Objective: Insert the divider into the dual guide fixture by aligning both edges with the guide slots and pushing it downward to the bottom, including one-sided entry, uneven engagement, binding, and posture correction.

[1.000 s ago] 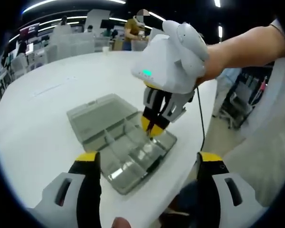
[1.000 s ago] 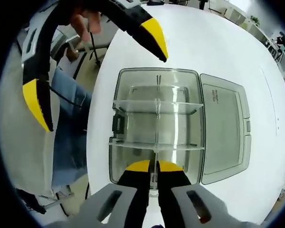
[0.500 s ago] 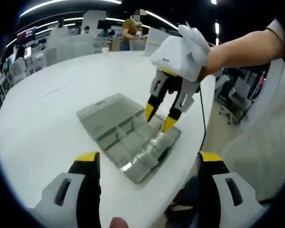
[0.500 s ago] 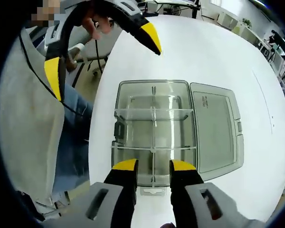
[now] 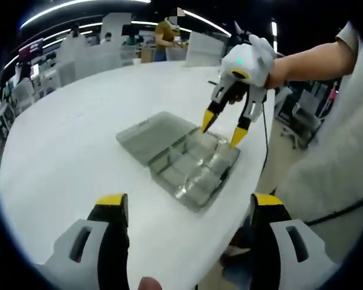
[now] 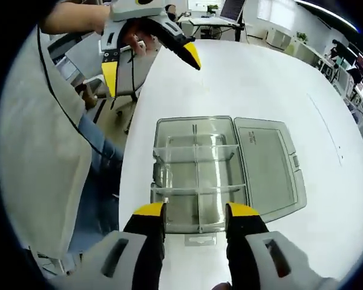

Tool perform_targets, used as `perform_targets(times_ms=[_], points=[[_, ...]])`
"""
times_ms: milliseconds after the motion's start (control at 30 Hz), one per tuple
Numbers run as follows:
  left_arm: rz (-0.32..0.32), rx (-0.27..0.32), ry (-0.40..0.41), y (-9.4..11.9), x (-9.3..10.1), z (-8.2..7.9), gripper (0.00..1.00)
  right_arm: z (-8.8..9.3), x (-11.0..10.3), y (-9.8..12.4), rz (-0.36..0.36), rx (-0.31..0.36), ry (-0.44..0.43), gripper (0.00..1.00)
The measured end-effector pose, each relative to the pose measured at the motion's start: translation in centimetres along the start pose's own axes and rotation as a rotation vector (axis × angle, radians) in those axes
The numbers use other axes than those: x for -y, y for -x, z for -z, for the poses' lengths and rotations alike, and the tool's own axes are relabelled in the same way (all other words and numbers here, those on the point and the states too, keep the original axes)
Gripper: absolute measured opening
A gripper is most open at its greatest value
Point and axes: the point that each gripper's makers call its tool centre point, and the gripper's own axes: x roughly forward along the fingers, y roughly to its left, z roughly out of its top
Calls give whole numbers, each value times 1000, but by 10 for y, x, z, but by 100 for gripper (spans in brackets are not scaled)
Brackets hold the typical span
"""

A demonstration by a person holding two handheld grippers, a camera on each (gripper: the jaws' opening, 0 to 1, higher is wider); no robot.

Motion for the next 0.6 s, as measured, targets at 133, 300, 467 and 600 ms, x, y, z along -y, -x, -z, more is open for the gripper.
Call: perform_targets(times_ms=[133,300,467,600], points=[[-6,-15,-4,5,-7,7,79,-1,-4,2,2,47,-10,39],[-7,-37,-21,10,-15,14,79,-2,-8,6,5,83,-23,41],[-2,-71,-63,12,-23,22,76,-4,-11,10,6,117,-37,43],[3,-114,-94,13,-30,30,74,-3,-14,12,10,139,-51,45]])
